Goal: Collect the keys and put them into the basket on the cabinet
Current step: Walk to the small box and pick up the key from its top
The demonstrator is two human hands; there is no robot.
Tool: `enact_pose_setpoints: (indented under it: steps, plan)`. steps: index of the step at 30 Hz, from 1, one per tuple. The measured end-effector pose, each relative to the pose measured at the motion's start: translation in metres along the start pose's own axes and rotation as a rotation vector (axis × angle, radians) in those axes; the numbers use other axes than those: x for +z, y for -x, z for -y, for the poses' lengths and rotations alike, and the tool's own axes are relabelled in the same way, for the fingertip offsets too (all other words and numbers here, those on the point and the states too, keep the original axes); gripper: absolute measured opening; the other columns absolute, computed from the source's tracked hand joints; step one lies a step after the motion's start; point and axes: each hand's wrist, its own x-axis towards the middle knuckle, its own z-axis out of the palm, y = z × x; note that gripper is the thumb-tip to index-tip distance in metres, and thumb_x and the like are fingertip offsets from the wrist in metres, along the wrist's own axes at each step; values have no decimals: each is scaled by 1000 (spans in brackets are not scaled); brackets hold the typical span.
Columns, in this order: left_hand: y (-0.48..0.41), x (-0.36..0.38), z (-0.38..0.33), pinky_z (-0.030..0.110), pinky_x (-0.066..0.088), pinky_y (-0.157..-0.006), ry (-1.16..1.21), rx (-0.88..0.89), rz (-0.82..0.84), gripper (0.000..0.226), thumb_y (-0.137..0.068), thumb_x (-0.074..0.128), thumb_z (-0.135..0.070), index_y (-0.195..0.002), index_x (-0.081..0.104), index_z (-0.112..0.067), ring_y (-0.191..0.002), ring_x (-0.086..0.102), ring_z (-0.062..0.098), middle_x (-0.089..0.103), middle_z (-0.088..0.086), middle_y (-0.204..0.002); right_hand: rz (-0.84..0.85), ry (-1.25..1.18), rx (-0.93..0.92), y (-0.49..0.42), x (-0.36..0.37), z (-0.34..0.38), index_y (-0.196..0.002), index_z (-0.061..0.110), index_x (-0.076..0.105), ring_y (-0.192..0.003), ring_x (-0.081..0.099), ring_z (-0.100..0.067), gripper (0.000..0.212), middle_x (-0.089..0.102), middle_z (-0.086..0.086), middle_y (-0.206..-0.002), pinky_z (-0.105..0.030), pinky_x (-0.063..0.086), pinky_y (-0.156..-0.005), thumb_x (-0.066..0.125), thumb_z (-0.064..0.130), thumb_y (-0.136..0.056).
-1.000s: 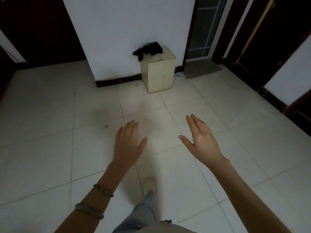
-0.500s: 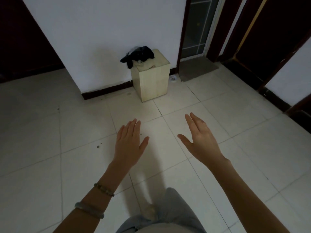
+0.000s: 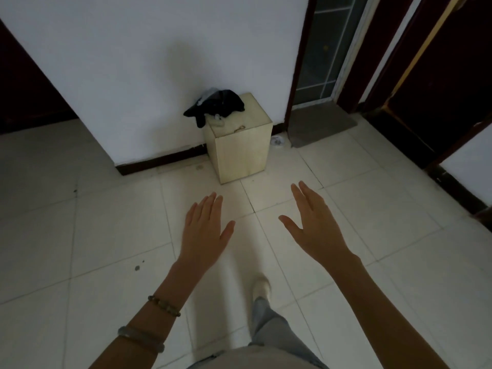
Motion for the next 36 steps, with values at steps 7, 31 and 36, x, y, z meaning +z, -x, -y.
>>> enact_pose_setpoints:
  steps: [7,31,36]
  plan:
    - [-127,24,-17,47,25,-111,13,-38,8,56,-93,49,-33,-136,36,1,-131,36,33,41,22,-141,40,-37,-35,-117,-4,-58,-142,10,19,-138,21,-27,65,22,-16,-151,-32,13,-108,47,40,-91]
    - [-498,95,70,51,35,-104,1,-84,-21,56,-86,62,-26,-129,45,4,-122,48,37,51,24,-132,119,-90,-87,-500,54,-155,-142,11,17,-139,18,-25,65,21,-13,-152,-35,17,-111,50,35,-91]
    - [-568,101,89,51,34,-106,-8,-77,-6,58,-87,60,-30,-132,42,2,-126,44,34,49,22,-135,101,-44,-133,-583,58,-161,-141,8,20,-137,24,-28,65,26,-17,-149,-38,21,-111,52,33,-90]
